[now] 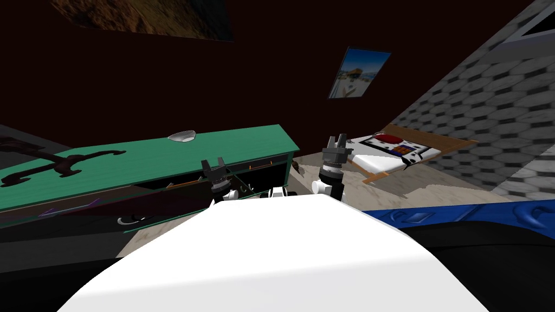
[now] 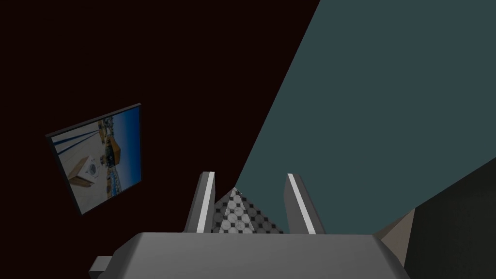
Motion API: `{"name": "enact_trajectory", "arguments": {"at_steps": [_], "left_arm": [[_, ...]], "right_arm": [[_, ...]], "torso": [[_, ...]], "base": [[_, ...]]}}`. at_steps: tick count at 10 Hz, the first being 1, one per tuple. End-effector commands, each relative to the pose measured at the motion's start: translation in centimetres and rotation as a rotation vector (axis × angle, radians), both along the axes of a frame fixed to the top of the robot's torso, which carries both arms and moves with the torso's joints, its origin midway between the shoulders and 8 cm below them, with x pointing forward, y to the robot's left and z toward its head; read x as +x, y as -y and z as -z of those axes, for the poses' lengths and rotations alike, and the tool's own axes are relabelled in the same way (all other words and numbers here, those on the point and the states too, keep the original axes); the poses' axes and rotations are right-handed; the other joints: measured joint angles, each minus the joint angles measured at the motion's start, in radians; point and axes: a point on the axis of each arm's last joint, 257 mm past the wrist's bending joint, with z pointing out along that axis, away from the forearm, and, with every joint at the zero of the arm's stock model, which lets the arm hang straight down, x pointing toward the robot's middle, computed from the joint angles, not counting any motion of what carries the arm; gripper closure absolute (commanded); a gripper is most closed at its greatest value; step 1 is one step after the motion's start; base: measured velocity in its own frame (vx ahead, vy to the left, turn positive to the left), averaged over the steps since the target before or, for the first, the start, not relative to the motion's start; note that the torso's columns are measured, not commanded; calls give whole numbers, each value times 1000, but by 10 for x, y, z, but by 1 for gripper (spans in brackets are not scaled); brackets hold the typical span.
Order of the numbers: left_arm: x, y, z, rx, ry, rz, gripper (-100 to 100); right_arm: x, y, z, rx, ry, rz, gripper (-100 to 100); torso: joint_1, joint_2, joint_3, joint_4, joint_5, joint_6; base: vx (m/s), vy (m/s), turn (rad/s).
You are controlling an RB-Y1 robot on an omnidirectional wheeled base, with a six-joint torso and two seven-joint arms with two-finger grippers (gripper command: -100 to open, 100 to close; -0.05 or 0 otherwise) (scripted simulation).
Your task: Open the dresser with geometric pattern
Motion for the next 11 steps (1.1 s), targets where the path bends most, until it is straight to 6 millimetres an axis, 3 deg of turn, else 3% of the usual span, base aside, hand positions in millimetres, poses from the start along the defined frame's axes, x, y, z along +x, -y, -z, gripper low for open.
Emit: {"name": "enact_trajectory", "arguments": {"at_steps": [1,4,6,11], "left_arm": [[4,9,27,-29,-69,24,-100],[4,9,27,-29,-69,24,-100],[4,10,39,-39,-92,20,-100],[3,11,64,-50,-145,15,-100]], "right_arm": [[0,0,0,0,0,0,0],[0,0,0,0,0,0,0],[0,0,0,0,0,0,0],[0,0,0,0,0,0,0]], "torso": [[0,0,0,1,-1,0],[2,-1,-2,3,-2,-2],[11,-2,-6,12,-11,-6],[16,-5,-8,11,-9,-6]], "base": [[-13,-5,-13],[-6,-19,-15],[-25,-86,-10],[5,-55,-2]]}}
